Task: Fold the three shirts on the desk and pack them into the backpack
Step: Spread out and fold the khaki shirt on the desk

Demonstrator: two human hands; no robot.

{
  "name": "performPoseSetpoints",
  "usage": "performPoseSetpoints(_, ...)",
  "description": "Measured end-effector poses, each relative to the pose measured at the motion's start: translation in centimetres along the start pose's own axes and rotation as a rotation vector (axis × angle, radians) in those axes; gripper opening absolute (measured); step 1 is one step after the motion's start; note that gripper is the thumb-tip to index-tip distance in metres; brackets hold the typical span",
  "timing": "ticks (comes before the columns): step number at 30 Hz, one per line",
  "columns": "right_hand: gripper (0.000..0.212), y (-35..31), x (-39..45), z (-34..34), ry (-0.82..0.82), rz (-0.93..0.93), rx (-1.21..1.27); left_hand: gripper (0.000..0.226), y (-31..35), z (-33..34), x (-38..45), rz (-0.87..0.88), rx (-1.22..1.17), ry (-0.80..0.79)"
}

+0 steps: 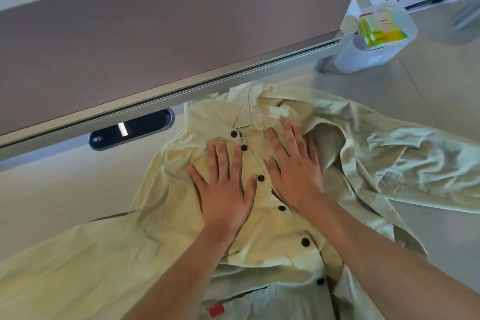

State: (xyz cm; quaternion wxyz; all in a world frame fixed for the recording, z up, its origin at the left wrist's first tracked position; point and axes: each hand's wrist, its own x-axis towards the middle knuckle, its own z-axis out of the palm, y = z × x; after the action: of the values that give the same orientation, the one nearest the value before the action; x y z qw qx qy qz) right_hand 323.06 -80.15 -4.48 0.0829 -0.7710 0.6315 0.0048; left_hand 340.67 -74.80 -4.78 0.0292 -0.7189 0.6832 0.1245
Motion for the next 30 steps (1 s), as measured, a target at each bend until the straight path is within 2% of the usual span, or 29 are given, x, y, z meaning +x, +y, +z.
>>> performPoseSetpoints(3,0.061,-0.4,-0.2,-0.7,0.004,-0.024,-0.036,0.076,0.2,-0.8,-0.4,-0.013,-0.001,0.042)
performPoseSetpoints(6,0.063,-0.3,2.1,-1.9,-0.002,-0.105,-0.097,0.071,-0.4,-2.2,2.8,0.008,-0.021,0.122)
performPoseSetpoints(8,0.063,-0.1,4.0,-2.4,-0.023,-0.128,-0.082,0.069,-1.1,-2.7,5.4,0.011,-0.002,0.090)
performPoseSetpoints(11,0.064,-0.3,5.3,-2.0,-0.044,-0.103,-0.043,0.070,-1.7,-1.8,7.4,0.029,0.039,0.031)
performPoseSetpoints(15,0.063,-0.7,5.7,-2.3,-0.012,-0.054,0.026,0.072,-1.9,-1.1,7.4,0.021,0.050,0.058)
performPoseSetpoints(24,0.065,-4.9,3.9,-8.7,0.005,0.045,0.286,0.072,-1.7,-1.7,7.3,0.046,0.017,0.034)
performPoseSetpoints(30,0.063,-5.9,3.7,-6.5,-0.288,-0.062,0.303,0.070,-3.0,-3.0,7.1,0.100,-0.052,-0.001)
